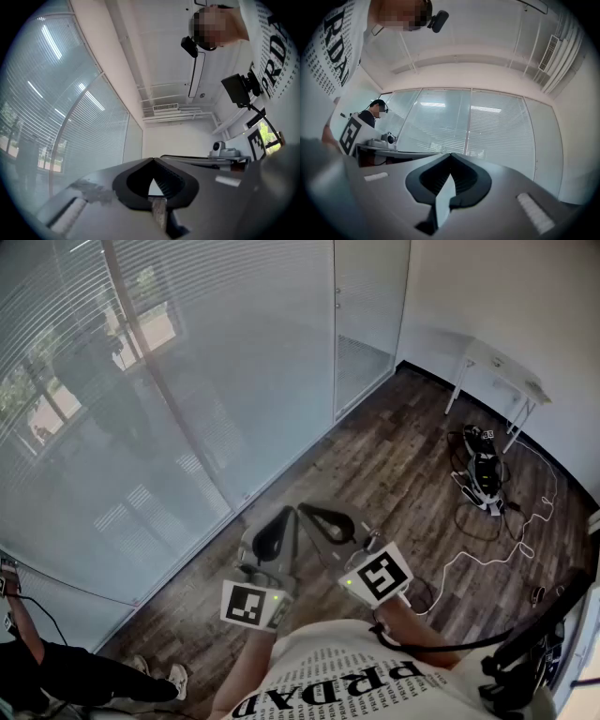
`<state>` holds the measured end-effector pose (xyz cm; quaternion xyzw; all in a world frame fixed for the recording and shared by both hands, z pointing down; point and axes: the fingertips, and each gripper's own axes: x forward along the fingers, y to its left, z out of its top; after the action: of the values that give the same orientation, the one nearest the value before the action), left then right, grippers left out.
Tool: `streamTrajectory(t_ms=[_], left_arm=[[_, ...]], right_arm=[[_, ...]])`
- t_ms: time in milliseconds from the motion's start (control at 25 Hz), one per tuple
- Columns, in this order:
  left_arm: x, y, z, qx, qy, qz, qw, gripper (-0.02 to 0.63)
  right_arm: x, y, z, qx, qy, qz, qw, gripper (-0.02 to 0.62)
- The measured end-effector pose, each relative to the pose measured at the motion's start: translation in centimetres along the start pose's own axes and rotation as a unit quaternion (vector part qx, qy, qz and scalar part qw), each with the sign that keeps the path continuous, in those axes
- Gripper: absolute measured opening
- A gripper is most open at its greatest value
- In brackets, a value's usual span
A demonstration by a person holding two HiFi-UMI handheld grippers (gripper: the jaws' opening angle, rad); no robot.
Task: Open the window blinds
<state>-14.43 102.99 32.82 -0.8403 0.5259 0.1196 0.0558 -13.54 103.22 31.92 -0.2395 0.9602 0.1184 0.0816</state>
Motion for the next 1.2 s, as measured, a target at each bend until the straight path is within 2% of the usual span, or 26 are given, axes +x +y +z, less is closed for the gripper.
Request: streamTrajectory(t_ms=[440, 680, 920, 1080, 1200], left_arm=[[0.0, 0.7, -0.8, -0.004, -0.001, -0.001, 1.0, -0.011], [0.1, 0.9, -0.7, -0.007, -0.003, -0.002, 1.0, -0.011], [-0.8, 1.5, -1.4, 0.003, 0.002, -0.007, 1.0, -0.011], [-1.8, 1.4, -0.6, -0.015, -0.013, -0.003, 0.9998, -0.011], [-2.3, 1.4, -0.4, -0.007, -0.011, -0.011, 0.9999, -0.011]], right_arm=[[0.5, -0.1, -0.8, 0.006, -0.004, -0.006, 1.0, 0.008], [0.6, -0.2, -1.2, 0.028, 0.001, -0.001, 1.0, 0.008], [1.1, 0.6, -1.1, 0.001, -0.008, 0.004, 1.0, 0.008], [1.1, 2.0, -0.4, -0.026, -0.019, 0.012, 0.999, 0.008], [1.3, 2.4, -0.5, -0.023, -0.009, 0.019, 1.0, 0.008]])
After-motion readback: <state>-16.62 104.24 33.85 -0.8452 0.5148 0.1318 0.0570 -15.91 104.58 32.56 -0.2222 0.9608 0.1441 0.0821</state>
